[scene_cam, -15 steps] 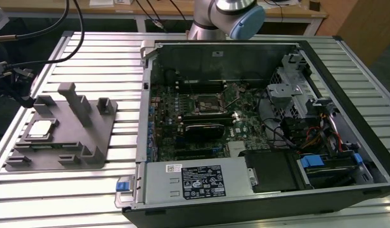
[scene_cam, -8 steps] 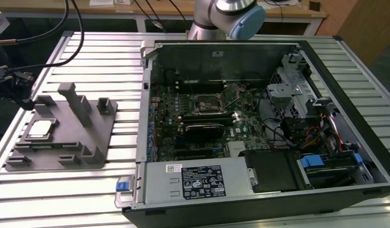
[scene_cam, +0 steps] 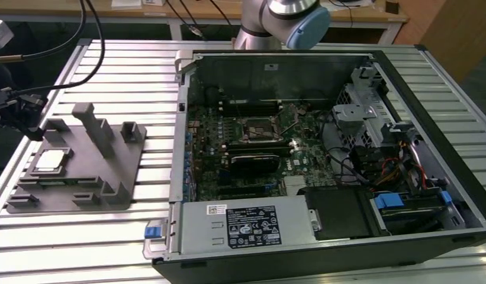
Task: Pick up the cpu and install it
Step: 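Pick up the cpu and move it towards the insertion slot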
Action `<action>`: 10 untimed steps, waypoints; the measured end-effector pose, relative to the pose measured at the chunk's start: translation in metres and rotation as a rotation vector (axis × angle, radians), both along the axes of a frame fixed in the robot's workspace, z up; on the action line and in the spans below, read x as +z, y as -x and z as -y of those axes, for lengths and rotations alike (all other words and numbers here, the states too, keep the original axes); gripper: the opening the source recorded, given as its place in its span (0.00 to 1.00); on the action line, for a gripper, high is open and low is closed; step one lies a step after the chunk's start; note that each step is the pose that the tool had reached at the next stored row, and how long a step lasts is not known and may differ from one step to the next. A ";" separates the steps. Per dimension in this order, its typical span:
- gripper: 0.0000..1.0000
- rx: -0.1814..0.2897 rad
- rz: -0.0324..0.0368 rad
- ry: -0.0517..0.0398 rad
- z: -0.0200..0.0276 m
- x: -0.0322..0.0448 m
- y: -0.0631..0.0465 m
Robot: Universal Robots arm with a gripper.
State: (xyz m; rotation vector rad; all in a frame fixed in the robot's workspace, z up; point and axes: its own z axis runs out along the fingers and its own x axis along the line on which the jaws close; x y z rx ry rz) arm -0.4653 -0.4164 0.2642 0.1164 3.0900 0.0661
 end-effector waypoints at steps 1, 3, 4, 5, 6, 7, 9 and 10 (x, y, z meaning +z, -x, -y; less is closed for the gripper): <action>0.11 0.000 0.0001 0.0004 0.0001 -0.0010 0.000; 0.11 0.000 0.0001 0.0013 0.0002 -0.0032 0.001; 0.11 0.000 0.0001 0.0019 0.0002 -0.0043 0.001; 0.11 0.000 0.0001 0.0026 0.0002 -0.0055 0.001; 0.11 0.000 0.0000 0.0037 0.0002 -0.0066 0.001; 0.11 0.000 0.0001 0.0047 0.0002 -0.0078 0.001; 0.11 0.000 0.0001 0.0067 0.0002 -0.0105 0.002; 0.11 0.000 0.0001 0.0078 0.0003 -0.0117 0.002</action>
